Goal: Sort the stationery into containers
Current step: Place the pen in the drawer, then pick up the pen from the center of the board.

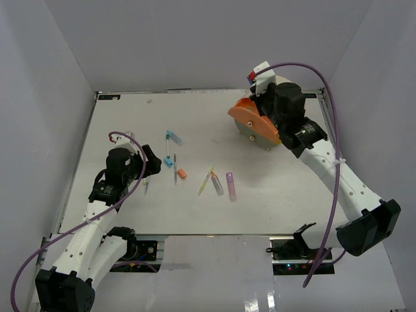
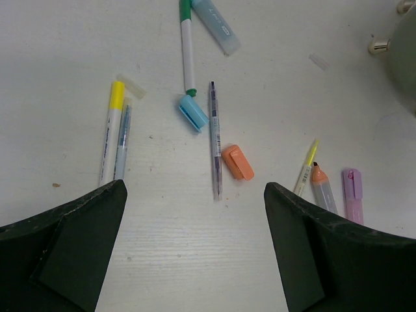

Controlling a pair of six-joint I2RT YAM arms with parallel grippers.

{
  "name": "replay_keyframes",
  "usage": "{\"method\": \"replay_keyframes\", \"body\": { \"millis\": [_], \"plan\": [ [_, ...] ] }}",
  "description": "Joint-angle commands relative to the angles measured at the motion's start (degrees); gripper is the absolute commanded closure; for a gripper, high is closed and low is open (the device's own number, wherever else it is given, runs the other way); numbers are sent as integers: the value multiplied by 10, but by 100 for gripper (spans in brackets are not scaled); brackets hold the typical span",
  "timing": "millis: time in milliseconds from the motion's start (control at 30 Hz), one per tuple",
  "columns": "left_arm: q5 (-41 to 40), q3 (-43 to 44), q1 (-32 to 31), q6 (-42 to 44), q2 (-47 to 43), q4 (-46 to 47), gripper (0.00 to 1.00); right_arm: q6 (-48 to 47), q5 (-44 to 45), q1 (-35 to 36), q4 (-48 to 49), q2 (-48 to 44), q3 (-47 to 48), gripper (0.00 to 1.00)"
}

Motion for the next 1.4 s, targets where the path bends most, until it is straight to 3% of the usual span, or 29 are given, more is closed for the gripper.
{"method": "replay_keyframes", "body": {
  "millis": [0,233,433,467,633,767,933,1067,1367],
  "plan": [
    [3,1,1,0,1,-4,2,-80,-63,-33,-18,-12,-30,92],
    [3,1,2,1,1,-4,2,-93,-96,-84,-19,5,-52,91],
    [3,2,1,0,7,-4,2,-89,-112,-98,-24,16,-67,80],
    [3,2,1,1,8,-4,2,-87,-112,-99,-24,19,-68,73],
    [3,2,2,1,9,-4,2,-81,-122,-99,-28,20,-65,52],
    [3,2,2,0,13,-4,2,-77,-109,-99,-28,5,-57,26],
    [3,16,1,-8,42,-3,2,-40,-85,-100,-31,-41,-47,2],
    [3,59,1,-13,100,-22,2,15,-79,-99,-17,-93,-61,6],
    [-13,195,-3,-18,256,-48,3,127,-80,-100,32,-250,-192,6]
  ]
}}
